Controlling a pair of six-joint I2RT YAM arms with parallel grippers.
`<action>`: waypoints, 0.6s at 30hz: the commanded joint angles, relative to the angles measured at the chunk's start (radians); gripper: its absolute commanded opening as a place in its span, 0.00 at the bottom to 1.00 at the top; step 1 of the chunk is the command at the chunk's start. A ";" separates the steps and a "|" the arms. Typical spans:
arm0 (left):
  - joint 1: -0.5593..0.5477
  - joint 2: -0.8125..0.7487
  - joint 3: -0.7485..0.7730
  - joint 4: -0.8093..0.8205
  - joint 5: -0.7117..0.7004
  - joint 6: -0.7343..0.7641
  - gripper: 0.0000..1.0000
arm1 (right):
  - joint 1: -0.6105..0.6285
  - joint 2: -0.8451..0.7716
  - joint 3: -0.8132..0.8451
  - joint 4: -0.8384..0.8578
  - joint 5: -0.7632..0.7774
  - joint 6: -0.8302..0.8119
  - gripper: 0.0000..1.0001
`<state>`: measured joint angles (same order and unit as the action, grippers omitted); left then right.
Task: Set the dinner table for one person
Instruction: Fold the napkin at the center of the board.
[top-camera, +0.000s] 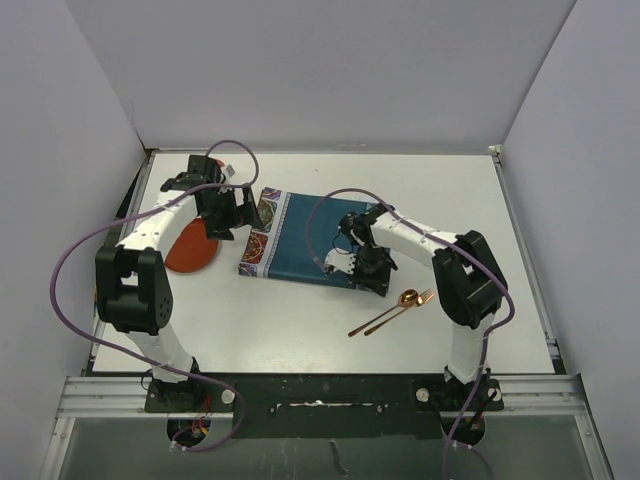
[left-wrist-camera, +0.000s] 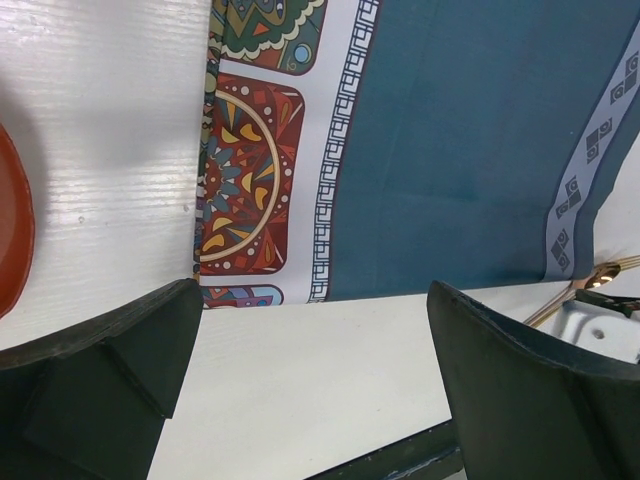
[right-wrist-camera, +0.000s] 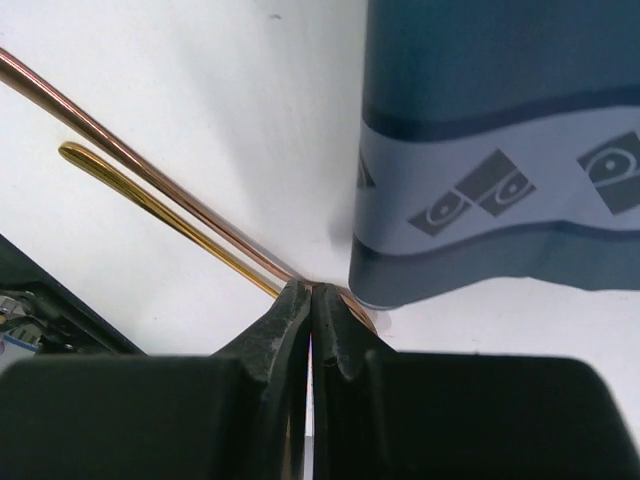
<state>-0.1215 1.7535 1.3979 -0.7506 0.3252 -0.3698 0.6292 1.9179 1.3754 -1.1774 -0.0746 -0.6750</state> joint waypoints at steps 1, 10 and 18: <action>-0.001 -0.006 0.056 0.050 -0.048 0.011 0.98 | -0.019 -0.038 0.037 -0.025 -0.016 -0.012 0.00; 0.034 0.088 0.110 0.069 -0.131 -0.033 0.98 | -0.034 -0.040 0.100 -0.046 0.028 -0.038 0.00; -0.007 0.249 0.074 0.230 -0.071 -0.189 0.98 | -0.163 -0.071 0.141 -0.042 0.041 -0.076 0.00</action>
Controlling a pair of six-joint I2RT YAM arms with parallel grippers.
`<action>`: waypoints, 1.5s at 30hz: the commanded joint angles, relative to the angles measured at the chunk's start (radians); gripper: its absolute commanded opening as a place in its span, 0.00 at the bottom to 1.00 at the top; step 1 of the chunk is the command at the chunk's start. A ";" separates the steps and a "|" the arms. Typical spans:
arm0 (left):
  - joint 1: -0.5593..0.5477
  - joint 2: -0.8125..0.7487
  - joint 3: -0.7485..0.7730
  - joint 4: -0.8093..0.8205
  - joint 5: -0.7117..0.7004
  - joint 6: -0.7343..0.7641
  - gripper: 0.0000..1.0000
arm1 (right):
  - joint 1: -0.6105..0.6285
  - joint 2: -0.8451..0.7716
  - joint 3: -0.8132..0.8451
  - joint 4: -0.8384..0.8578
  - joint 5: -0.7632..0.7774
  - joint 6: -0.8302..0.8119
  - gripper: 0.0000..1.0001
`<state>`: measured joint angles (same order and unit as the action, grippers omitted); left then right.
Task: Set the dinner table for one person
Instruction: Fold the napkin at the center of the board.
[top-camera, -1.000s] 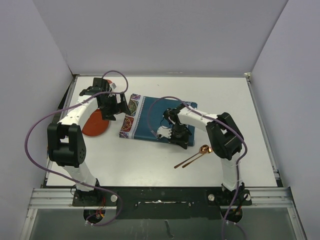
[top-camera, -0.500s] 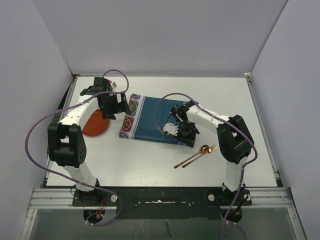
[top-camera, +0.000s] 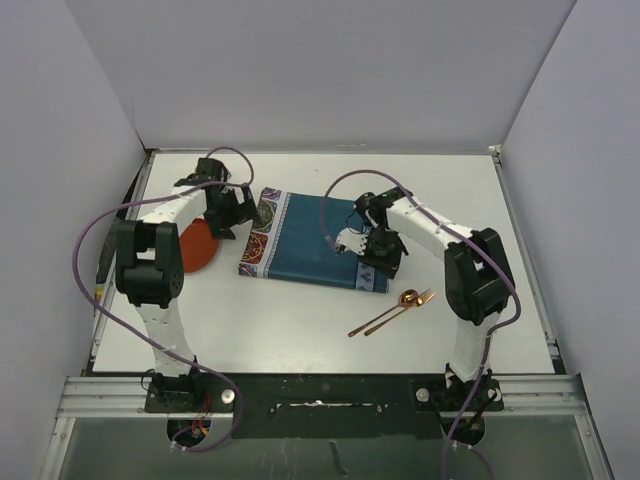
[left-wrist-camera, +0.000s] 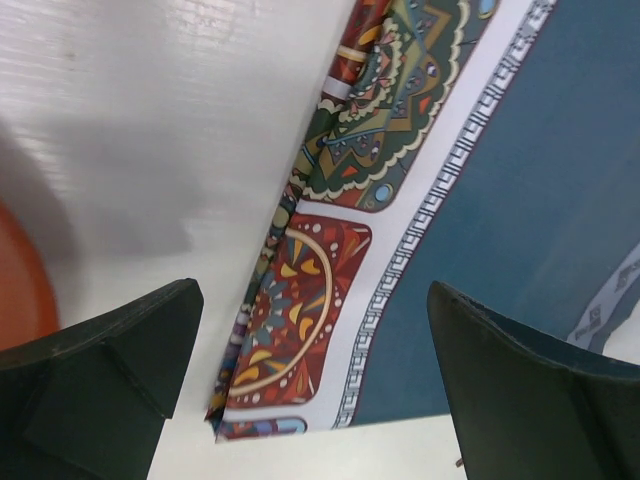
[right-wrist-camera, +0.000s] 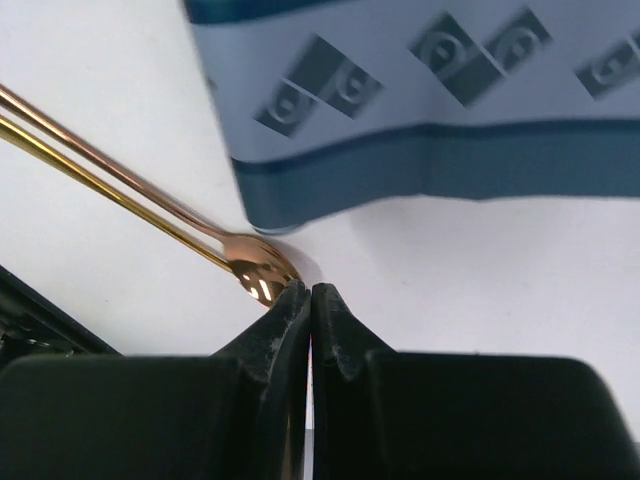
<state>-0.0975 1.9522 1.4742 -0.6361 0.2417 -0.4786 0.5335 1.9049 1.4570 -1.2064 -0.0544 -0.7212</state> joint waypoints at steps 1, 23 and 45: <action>-0.039 0.055 -0.007 0.125 0.001 -0.082 0.98 | -0.079 -0.059 0.068 -0.012 0.019 -0.032 0.00; -0.169 -0.253 -0.385 0.123 -0.031 -0.180 0.98 | -0.162 -0.020 0.160 0.058 0.020 -0.068 0.00; -0.181 -0.103 -0.215 0.174 -0.033 -0.128 0.98 | -0.163 0.244 0.312 0.226 -0.057 0.076 0.00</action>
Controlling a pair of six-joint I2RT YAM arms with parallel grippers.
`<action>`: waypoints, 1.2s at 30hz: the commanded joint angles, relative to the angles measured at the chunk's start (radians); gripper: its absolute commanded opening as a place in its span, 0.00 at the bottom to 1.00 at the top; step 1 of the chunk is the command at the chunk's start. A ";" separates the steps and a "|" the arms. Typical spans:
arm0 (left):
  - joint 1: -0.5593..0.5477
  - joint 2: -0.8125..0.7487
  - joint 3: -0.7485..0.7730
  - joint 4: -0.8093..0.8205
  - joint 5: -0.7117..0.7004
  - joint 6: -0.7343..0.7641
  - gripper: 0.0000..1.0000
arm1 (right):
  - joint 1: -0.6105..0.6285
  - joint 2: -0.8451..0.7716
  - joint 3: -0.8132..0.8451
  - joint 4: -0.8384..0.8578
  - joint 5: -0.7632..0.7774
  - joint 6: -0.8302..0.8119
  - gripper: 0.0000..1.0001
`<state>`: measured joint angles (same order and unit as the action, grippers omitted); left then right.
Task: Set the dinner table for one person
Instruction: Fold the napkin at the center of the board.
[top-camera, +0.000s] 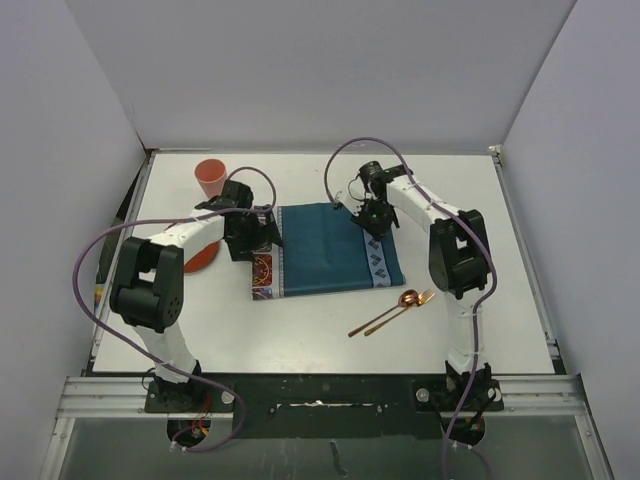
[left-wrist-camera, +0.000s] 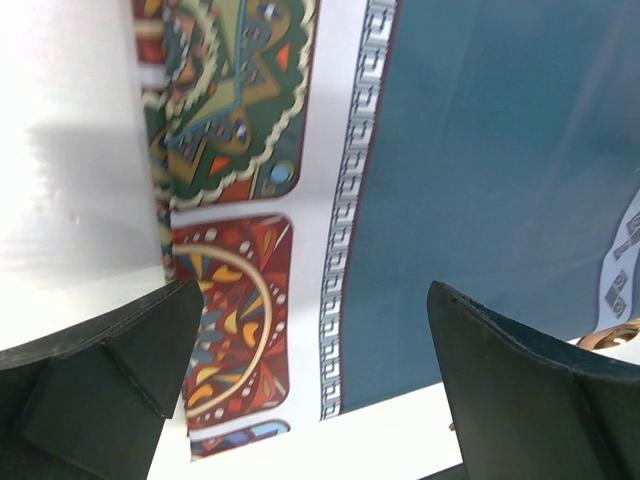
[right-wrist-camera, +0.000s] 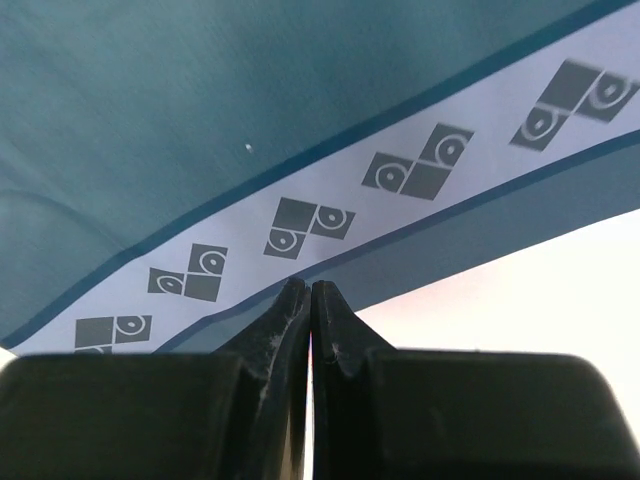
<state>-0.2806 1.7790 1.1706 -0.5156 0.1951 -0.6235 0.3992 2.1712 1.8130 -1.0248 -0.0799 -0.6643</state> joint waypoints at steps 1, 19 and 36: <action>0.002 0.088 0.105 0.056 0.022 0.017 0.98 | -0.033 -0.028 -0.065 0.055 -0.037 0.020 0.00; 0.023 -0.005 0.221 -0.024 0.010 0.054 0.98 | -0.071 -0.075 -0.022 -0.012 -0.043 0.038 0.00; 0.029 0.232 0.575 0.055 0.093 0.011 0.98 | -0.060 -0.031 0.015 -0.192 0.122 0.023 0.00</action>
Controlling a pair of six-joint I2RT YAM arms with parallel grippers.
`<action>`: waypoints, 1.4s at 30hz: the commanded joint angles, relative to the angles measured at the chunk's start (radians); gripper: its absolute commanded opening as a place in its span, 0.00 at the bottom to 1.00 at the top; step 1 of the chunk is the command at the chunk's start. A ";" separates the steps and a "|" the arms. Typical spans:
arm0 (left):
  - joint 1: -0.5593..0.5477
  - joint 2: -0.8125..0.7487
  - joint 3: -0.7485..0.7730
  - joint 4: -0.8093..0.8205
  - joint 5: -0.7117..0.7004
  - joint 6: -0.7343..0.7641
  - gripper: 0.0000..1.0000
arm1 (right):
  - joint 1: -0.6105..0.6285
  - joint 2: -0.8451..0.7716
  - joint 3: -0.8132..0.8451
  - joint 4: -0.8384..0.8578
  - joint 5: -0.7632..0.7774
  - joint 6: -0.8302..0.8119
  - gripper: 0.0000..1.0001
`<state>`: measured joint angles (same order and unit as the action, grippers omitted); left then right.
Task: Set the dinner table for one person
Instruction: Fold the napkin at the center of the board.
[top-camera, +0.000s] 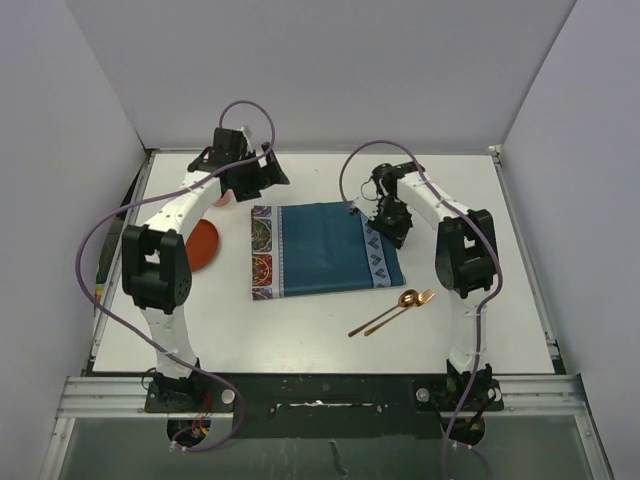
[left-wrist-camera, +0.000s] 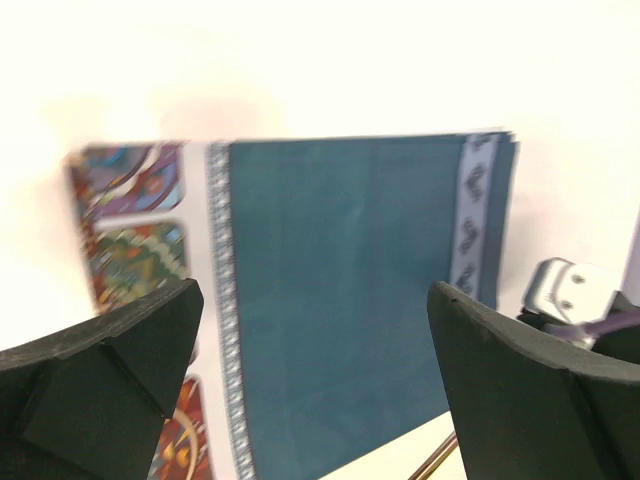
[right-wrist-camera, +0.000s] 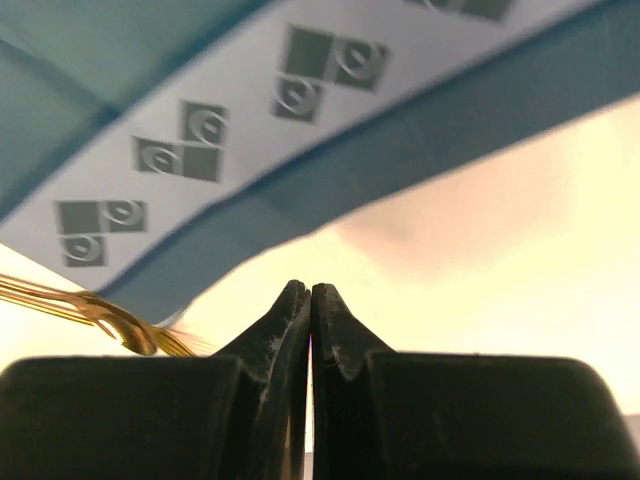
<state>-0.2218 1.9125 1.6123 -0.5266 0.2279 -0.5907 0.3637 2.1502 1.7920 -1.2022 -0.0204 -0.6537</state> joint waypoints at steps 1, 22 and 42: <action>-0.034 0.130 0.165 0.072 0.081 -0.040 0.98 | -0.026 -0.009 0.053 -0.046 0.066 0.016 0.00; -0.191 0.162 -0.047 0.230 0.272 -0.162 0.98 | 0.332 -0.126 -0.239 -0.381 -0.008 -0.112 0.00; -0.183 0.135 -0.118 0.203 0.216 -0.100 0.98 | 0.313 0.277 0.063 -0.205 -0.039 -0.184 0.00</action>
<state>-0.4049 2.1117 1.4830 -0.3355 0.4629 -0.7372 0.7162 2.3363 1.8050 -1.4883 -0.0196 -0.7982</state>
